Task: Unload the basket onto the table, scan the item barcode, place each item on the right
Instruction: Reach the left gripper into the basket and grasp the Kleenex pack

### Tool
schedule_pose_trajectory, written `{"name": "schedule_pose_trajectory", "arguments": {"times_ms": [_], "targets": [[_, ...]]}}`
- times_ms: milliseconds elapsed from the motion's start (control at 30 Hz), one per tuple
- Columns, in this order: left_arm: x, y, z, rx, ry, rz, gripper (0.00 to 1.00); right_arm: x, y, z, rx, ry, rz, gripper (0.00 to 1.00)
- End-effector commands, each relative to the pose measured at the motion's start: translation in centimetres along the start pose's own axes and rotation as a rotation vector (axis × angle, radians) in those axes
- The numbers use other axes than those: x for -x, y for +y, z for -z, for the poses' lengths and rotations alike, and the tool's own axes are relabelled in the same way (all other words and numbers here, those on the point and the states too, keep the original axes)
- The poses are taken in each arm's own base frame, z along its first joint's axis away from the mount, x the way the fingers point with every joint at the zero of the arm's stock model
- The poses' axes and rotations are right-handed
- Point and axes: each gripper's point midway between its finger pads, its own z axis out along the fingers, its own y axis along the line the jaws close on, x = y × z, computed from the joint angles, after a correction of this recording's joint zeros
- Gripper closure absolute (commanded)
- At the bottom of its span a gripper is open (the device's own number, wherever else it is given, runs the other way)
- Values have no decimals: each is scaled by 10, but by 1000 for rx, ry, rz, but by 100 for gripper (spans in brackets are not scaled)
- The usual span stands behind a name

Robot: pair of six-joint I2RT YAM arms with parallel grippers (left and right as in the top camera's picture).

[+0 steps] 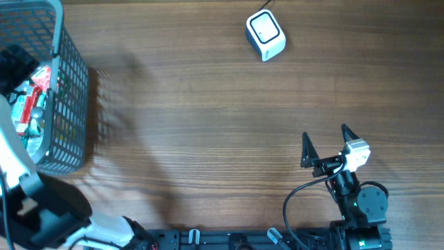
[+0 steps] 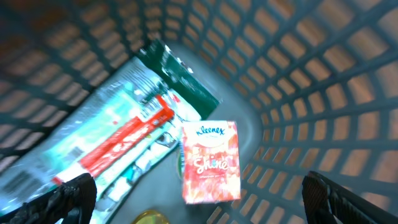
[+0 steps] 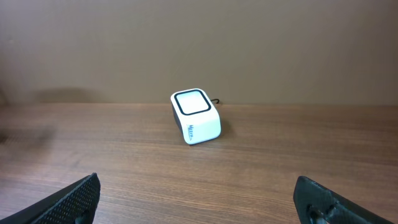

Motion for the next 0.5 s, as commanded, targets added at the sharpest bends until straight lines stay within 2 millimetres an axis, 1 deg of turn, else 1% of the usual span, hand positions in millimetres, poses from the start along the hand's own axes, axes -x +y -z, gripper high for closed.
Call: {"name": "schedule_pose_trajectory", "arguments": {"times_ms": [0,67,133,300,467], "targets": [[-20,-10,-38,-96,107,-67,2,1,-2,0,-8,-6,7,0],[-34,-6,-56,-88,164,-86,2,1,-2,0,-8,-6,7,0],[-45,-3,-69,-86,208,-88,2,1,-2,0,-8,-6,7,0],[-63,0,-88,-90,272,-77,2,1,-2,0,-8,-6,7,0],[-74,3,-98,-83,309,-72,4,1,-2,0,-8,-6,7,0]]}}
